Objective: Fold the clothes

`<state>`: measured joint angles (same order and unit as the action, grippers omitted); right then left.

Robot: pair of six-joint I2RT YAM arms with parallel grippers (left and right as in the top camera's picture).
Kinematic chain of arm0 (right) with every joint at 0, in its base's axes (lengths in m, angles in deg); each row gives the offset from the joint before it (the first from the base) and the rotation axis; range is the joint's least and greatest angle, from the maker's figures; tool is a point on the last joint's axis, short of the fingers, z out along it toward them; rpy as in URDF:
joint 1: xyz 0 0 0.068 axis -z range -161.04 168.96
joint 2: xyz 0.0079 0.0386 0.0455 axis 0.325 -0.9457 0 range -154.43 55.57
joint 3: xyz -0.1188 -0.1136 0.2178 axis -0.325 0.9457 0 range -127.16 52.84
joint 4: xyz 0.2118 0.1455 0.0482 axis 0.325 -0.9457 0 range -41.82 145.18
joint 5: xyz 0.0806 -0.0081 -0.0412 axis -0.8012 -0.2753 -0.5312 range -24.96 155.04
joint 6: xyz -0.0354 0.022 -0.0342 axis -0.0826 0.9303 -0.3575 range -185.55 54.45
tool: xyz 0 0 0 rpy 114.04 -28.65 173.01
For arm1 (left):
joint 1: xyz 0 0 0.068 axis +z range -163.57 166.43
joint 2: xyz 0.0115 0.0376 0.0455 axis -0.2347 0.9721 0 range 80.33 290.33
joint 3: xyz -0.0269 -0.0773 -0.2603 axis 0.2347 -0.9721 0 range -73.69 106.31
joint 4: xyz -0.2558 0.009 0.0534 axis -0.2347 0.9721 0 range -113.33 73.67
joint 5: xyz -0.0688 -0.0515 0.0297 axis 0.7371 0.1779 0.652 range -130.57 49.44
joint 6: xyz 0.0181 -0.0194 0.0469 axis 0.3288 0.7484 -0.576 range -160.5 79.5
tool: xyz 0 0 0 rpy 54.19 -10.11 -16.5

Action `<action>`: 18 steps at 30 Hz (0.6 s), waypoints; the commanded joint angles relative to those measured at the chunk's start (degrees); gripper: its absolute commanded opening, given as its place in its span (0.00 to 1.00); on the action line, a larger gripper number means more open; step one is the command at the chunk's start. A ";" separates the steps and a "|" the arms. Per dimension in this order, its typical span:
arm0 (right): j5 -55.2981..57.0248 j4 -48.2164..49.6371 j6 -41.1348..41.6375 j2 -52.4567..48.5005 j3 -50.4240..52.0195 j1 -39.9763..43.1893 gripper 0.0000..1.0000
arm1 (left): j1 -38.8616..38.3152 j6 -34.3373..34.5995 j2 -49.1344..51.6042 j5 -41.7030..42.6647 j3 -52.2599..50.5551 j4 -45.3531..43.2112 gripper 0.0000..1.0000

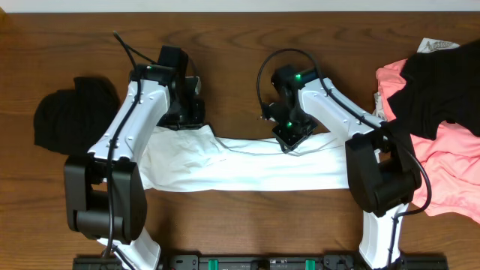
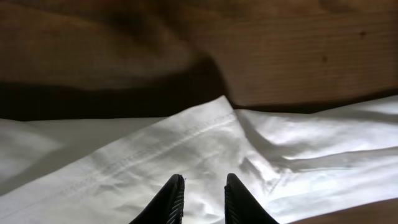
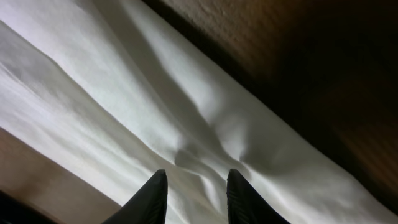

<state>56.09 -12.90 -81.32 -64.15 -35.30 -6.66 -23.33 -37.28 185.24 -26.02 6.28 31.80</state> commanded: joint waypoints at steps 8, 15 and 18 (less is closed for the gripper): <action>0.46 -0.20 0.72 1.73 -0.92 -0.52 0.31 | 0.02 2.25 3.67 3.56 -10.45 1.90 0.20; 1.64 -0.04 0.74 1.73 -0.92 -0.48 0.31 | 0.02 2.23 3.67 3.87 -16.00 1.29 0.20; 1.66 -0.02 0.79 1.73 -0.92 -0.39 0.31 | 0.02 2.23 3.67 3.87 -17.25 -0.04 0.20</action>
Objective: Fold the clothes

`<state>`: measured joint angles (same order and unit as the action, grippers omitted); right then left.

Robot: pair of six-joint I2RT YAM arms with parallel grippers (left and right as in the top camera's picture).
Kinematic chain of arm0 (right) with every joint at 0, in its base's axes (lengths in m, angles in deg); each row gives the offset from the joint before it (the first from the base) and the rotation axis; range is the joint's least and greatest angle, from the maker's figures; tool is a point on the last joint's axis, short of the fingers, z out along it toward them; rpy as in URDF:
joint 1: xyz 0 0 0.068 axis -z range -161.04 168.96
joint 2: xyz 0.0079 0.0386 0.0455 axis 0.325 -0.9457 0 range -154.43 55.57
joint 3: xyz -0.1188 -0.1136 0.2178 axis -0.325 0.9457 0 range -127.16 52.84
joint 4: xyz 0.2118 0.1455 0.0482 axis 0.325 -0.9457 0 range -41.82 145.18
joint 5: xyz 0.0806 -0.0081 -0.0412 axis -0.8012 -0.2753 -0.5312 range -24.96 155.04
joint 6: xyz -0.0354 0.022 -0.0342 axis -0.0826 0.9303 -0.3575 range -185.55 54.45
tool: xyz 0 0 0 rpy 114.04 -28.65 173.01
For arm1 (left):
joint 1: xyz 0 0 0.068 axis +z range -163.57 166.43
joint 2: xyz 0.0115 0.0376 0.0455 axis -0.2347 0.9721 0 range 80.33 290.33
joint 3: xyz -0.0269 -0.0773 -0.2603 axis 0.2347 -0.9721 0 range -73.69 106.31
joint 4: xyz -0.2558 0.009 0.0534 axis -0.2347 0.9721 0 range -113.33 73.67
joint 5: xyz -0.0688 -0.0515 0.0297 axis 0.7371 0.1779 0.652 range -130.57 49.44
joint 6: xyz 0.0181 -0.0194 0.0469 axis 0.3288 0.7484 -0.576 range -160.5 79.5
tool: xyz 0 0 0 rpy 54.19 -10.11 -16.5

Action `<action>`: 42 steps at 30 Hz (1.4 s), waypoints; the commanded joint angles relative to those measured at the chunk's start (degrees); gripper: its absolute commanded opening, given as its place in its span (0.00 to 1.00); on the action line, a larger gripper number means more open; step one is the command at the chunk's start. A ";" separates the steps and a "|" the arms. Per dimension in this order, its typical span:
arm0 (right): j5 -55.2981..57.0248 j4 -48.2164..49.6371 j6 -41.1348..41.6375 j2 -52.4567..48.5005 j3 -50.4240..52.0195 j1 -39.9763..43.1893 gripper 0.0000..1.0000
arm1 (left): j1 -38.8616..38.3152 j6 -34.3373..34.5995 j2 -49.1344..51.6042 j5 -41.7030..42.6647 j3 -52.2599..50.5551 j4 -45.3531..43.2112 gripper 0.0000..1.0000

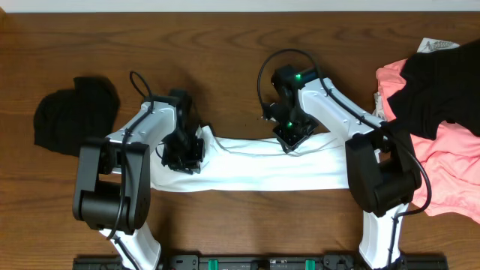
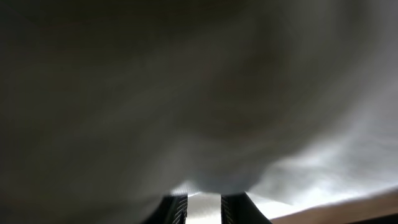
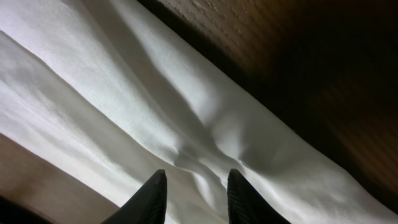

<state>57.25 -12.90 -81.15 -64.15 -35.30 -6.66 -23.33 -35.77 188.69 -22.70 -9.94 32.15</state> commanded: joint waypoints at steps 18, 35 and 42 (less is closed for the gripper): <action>0.48 0.55 1.05 1.73 -0.92 -0.22 0.31 | 0.07 -1.03 -10.91 -1.31 7.58 1.75 0.12; 0.46 1.01 1.46 1.73 -0.92 -0.17 0.32 | -1.66 0.94 -7.08 -3.93 7.56 -5.97 0.31; 0.28 1.18 1.88 1.73 -0.92 -0.15 0.32 | -5.09 4.09 -5.97 -4.02 6.51 -9.51 0.31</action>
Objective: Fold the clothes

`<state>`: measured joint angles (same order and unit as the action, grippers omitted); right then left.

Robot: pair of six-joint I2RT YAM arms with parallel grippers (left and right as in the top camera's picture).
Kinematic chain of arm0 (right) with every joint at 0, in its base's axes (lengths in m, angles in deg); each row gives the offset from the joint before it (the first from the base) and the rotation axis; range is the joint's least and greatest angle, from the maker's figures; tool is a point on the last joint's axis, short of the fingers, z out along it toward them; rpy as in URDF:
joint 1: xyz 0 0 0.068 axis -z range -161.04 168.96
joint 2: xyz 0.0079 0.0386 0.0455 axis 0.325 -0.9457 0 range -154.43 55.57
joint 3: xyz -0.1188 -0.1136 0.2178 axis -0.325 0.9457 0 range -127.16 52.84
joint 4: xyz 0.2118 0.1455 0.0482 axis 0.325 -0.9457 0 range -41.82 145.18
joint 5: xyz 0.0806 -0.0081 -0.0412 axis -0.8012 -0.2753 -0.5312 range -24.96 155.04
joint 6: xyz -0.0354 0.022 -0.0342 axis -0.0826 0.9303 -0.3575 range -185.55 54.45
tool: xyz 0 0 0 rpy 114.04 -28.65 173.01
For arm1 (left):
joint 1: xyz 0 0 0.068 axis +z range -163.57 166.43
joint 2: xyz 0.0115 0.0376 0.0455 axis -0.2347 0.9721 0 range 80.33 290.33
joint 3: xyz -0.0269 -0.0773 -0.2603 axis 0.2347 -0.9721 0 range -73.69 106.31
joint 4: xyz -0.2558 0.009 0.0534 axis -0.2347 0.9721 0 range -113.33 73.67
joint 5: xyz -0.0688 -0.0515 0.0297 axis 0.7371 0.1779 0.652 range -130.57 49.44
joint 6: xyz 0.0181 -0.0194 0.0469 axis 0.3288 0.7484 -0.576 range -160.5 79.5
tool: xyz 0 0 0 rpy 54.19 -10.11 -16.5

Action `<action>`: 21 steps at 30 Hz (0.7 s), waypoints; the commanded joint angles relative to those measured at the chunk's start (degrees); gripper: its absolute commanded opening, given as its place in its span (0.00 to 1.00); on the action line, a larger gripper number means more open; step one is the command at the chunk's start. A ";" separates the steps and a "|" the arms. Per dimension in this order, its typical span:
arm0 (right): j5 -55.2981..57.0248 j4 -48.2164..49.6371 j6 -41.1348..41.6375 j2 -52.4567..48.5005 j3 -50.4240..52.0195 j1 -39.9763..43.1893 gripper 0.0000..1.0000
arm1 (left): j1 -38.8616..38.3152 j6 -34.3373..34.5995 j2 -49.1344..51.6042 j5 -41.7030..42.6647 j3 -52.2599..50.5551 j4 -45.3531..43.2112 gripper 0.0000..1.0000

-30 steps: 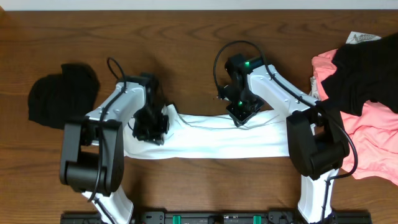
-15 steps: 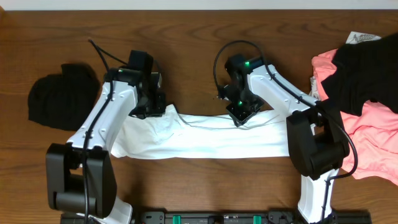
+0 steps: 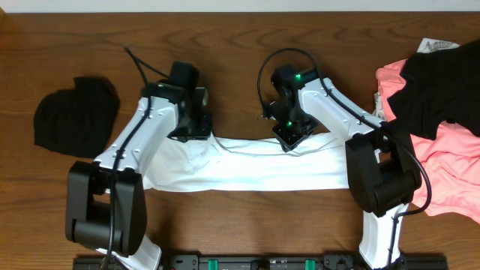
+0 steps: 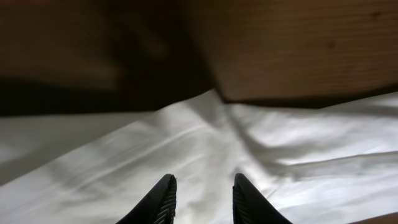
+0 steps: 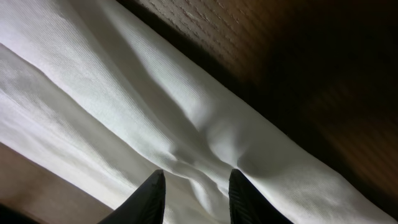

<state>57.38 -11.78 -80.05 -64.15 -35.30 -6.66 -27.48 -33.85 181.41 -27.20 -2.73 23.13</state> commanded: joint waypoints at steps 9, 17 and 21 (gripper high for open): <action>0.15 -0.07 0.76 1.73 -0.92 -0.15 0.32 | -2.95 3.02 5.68 0.52 -0.85 -1.36 0.31; 0.20 -0.04 0.76 1.73 -0.92 -0.15 0.32 | -3.43 4.00 6.08 0.55 -1.64 0.37 0.24; 0.17 -0.04 0.74 1.73 -0.92 -0.15 0.32 | -3.43 3.98 6.08 0.55 -1.64 1.11 0.08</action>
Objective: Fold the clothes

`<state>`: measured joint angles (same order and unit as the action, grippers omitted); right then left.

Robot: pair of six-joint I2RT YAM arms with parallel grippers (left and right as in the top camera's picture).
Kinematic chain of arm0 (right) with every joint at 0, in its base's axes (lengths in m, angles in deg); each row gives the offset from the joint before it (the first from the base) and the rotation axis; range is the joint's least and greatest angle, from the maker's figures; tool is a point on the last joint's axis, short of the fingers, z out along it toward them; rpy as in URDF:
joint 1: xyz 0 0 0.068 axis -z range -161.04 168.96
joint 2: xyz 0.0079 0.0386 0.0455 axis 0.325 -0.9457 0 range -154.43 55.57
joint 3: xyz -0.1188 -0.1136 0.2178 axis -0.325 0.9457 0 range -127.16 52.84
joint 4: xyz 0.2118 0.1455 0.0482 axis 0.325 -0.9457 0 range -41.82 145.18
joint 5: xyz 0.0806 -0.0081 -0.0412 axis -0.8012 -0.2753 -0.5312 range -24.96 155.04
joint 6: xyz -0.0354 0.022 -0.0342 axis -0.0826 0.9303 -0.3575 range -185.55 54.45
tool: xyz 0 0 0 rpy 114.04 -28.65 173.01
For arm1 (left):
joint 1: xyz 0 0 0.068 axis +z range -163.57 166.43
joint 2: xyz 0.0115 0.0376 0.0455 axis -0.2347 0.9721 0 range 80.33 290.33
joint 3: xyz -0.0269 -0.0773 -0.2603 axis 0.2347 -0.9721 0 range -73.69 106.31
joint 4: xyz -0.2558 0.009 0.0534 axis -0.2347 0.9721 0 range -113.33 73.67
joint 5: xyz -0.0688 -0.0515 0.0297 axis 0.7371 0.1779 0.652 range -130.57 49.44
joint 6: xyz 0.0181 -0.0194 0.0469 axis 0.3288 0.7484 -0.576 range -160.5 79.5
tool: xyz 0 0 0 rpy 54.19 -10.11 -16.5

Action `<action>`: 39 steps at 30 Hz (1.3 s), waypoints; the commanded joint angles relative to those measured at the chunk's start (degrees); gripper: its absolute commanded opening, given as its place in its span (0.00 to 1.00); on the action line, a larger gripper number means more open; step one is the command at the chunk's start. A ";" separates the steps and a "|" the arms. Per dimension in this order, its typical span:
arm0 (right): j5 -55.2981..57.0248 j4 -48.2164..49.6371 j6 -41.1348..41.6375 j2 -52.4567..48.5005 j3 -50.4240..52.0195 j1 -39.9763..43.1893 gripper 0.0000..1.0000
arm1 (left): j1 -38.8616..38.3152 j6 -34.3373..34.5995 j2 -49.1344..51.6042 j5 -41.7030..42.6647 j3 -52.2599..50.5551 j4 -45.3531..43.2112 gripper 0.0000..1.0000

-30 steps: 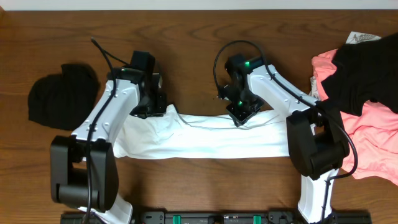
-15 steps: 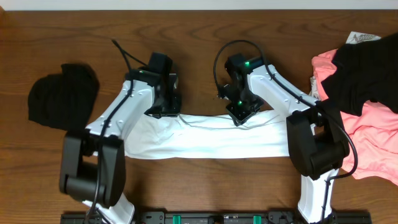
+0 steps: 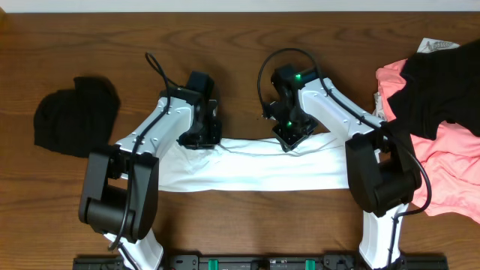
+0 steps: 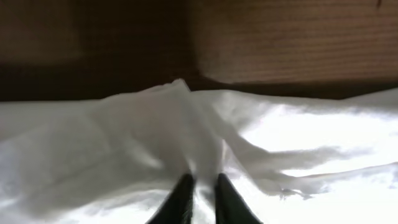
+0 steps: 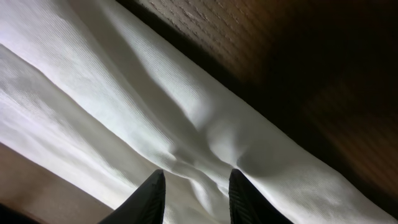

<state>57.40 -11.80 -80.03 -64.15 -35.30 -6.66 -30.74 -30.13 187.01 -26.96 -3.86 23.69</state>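
A white garment [image 3: 255, 169] lies folded into a long strip across the middle of the table. My left gripper [image 3: 202, 136] sits at the strip's upper edge, left of centre. In the left wrist view its fingers [image 4: 202, 180] are shut on a raised ridge of the white cloth [image 4: 298, 137]. My right gripper [image 3: 289, 141] rests on the upper edge near the middle. Its fingers [image 5: 194, 177] stand open and apart, with a small pucker of white cloth [image 5: 124, 93] between them.
A black bundle of cloth [image 3: 75, 112] lies at the far left. A pile of pink clothes [image 3: 450, 172] with a black garment [image 3: 439, 82] on top fills the right edge. Bare wooden table [image 3: 240, 45] shows behind the arms.
My left gripper was open over the cloth's upper edge. It has shifted a little to the right and is now shut on a ridge of the cloth. The right gripper has not moved.
The left gripper first hovered at the garment's upper left corner, fingers slightly apart. Then it was lower, close over the cloth. Then it stood back at the upper edge, open, and now it pinches that edge. The right gripper stayed open at mid-strip throughout.
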 commanded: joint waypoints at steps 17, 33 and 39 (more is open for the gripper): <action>0.39 0.09 0.74 1.73 -0.92 -0.15 0.33 | -0.31 1.38 -5.16 0.33 -0.48 9.20 0.06; 0.35 -0.24 0.74 1.73 -0.92 0.07 0.33 | -0.92 3.50 -4.26 -1.22 -0.61 1.22 0.44; 0.35 -0.26 0.74 1.73 -0.92 0.07 0.33 | -0.92 3.54 0.37 -1.20 -0.61 0.15 0.44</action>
<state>57.47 -12.02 -79.99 -64.15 -35.30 -6.66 -31.64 -27.20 184.89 -27.29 -3.95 23.89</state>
